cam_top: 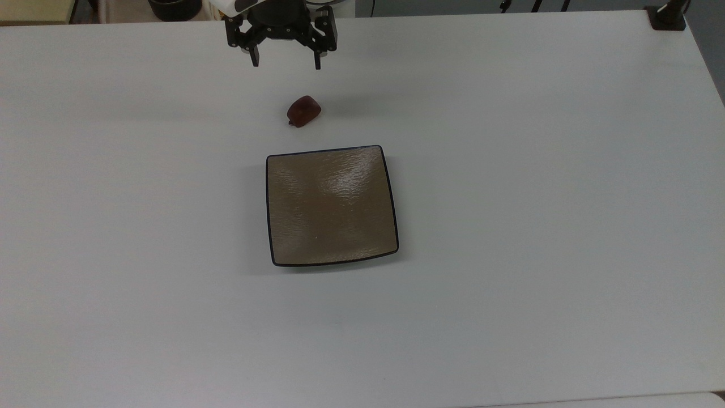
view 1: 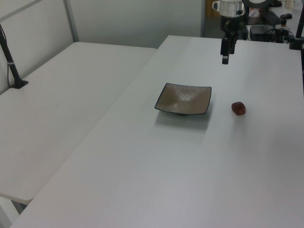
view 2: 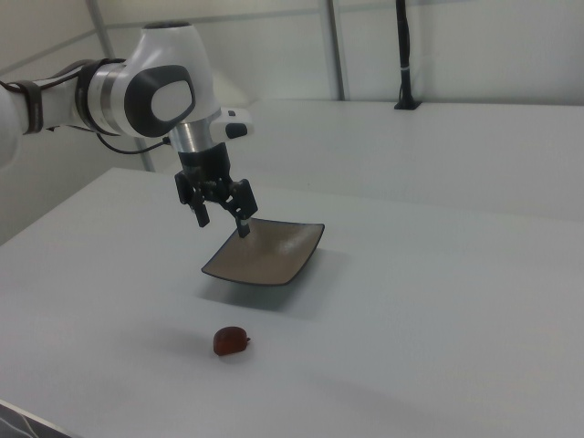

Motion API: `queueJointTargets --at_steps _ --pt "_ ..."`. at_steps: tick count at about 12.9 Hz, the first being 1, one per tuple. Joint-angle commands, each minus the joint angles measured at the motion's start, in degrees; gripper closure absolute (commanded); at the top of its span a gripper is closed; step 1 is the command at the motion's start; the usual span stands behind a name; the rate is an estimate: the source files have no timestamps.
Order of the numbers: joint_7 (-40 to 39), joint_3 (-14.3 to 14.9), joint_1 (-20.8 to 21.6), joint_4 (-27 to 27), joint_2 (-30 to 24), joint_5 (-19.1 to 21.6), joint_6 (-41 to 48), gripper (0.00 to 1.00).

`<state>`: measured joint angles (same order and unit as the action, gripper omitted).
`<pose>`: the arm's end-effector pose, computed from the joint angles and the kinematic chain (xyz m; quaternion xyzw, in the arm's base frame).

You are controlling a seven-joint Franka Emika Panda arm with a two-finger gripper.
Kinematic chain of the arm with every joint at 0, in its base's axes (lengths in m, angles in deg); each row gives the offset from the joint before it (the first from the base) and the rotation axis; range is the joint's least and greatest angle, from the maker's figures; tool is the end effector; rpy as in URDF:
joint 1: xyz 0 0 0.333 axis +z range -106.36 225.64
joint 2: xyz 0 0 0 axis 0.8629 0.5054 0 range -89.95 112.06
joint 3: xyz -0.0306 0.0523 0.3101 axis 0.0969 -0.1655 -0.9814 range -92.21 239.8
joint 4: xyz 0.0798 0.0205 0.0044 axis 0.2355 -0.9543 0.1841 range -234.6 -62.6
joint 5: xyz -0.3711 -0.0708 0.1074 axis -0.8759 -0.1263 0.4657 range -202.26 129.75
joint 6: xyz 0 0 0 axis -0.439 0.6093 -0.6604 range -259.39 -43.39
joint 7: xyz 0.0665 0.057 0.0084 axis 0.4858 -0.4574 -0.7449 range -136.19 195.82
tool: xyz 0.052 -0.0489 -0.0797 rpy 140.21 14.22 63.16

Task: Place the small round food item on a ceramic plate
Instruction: 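Lower the open gripper over the reddish-brown food item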

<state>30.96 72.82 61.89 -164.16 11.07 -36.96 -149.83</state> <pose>0.5616 0.0307 0.5181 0.9998 0.0197 -0.0009 0.0059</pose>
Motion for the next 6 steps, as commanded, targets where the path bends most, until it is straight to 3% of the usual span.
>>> queueJointTargets --at_steps 1,6 --pt "0.44 0.09 0.74 -1.13 0.16 -0.86 -1.42 0.00" --pt "-0.88 0.09 0.48 -1.23 0.52 -0.88 -1.61 0.00"
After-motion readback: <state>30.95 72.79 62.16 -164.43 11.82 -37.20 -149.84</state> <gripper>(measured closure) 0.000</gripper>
